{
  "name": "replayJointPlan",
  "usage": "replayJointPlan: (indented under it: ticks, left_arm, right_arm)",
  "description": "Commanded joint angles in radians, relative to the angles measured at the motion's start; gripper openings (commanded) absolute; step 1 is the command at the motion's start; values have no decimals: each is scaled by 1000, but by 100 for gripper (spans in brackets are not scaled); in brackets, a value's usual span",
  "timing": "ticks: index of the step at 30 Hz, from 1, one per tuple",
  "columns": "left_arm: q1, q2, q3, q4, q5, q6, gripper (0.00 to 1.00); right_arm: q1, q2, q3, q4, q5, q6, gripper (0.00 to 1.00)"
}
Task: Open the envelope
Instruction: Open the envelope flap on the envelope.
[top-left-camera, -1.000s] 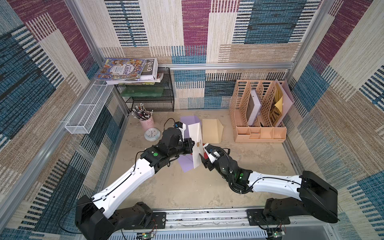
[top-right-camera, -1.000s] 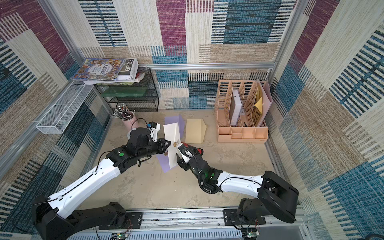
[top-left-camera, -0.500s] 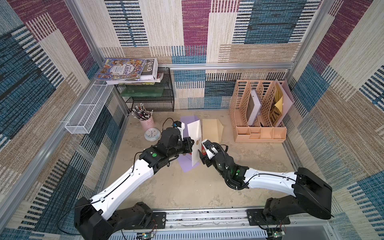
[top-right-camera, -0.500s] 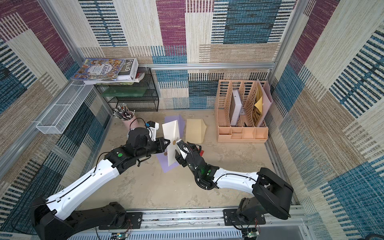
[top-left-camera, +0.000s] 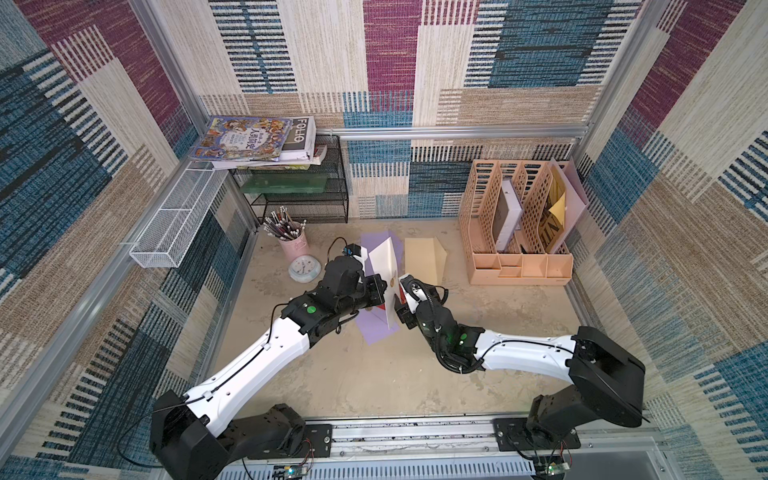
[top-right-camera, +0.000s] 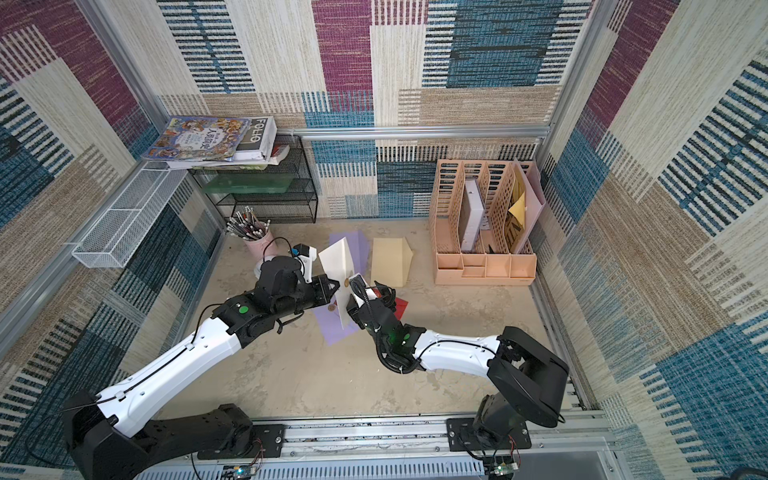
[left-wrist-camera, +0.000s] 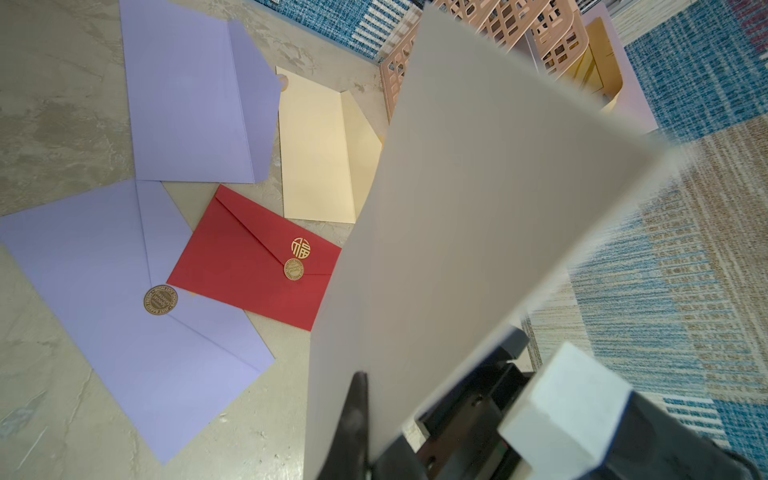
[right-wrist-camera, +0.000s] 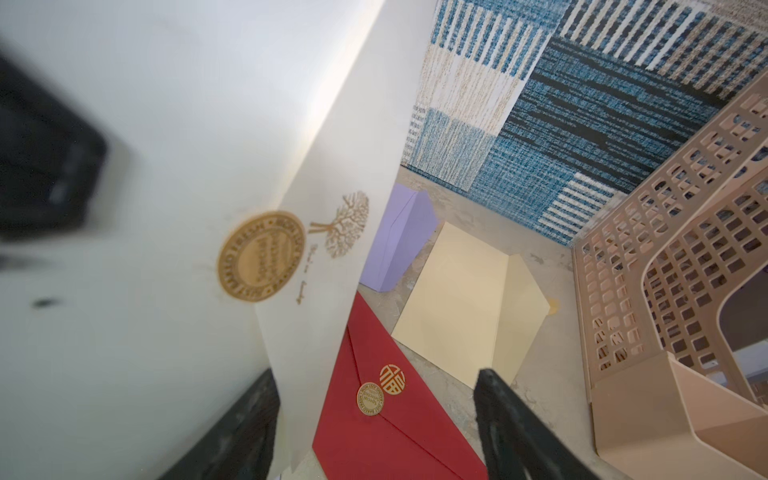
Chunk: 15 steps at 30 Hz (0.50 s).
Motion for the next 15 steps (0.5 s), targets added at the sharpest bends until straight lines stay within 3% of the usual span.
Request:
replayJointPlan:
  ticks: [1,15]
  left_arm:
    - [-3,-3,-1,-20,24,-12,0]
    - [-2,6,-2,-20,22,-13,0]
  right_arm:
    - [4,18,9,33,78,-20,75]
    - [54,57,52,65,112,-99,74]
